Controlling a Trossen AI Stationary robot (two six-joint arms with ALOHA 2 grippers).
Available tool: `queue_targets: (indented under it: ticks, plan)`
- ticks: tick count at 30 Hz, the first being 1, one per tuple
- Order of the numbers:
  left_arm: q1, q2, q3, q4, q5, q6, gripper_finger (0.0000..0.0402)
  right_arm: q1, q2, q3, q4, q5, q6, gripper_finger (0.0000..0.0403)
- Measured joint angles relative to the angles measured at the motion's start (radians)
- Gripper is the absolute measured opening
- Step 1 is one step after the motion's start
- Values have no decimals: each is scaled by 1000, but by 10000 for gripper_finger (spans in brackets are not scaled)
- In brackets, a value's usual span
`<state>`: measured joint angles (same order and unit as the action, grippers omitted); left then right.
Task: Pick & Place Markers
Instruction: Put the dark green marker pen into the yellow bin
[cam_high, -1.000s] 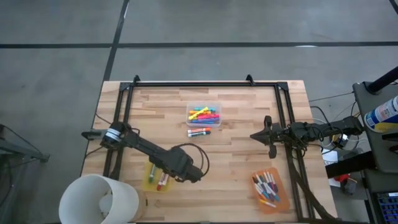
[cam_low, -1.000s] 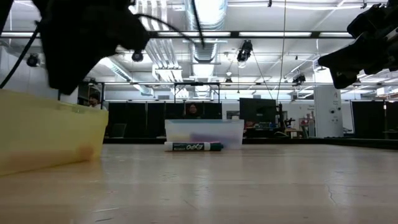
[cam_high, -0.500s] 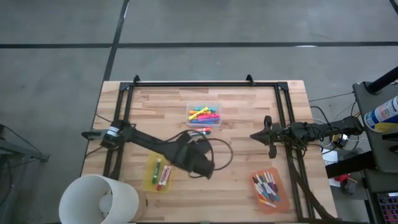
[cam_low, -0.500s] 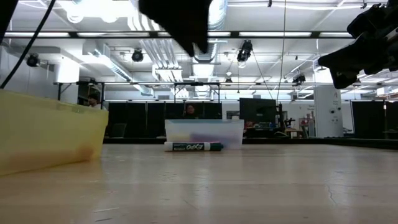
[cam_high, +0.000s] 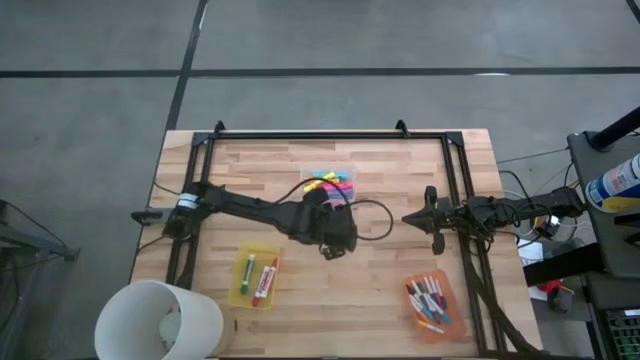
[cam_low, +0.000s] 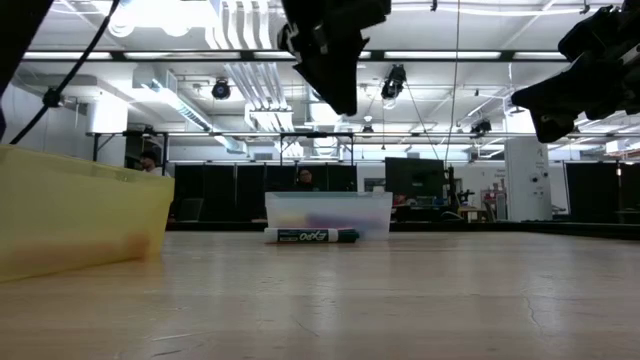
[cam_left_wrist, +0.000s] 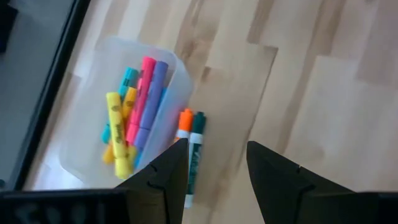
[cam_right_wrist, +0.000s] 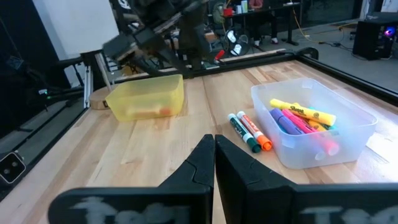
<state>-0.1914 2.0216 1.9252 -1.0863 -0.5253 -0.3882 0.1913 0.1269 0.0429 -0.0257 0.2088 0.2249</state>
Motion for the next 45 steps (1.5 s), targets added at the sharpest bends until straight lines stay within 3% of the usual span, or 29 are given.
queue_targets:
  ticks: [19, 31, 40, 45]
  plan:
    - [87, 0, -162, 92, -75, 109, 161, 0, 0, 0, 0, 0, 0, 9]
    - [121, 0, -292, 91, -48, 210, 161, 0, 0, 0, 0, 0, 0, 9]
    - [138, 0, -316, 92, -35, 259, 161, 0, 0, 0, 0, 0, 0, 9]
    - [162, 0, -318, 91, 24, 265, 161, 0, 0, 0, 0, 0, 0, 9]
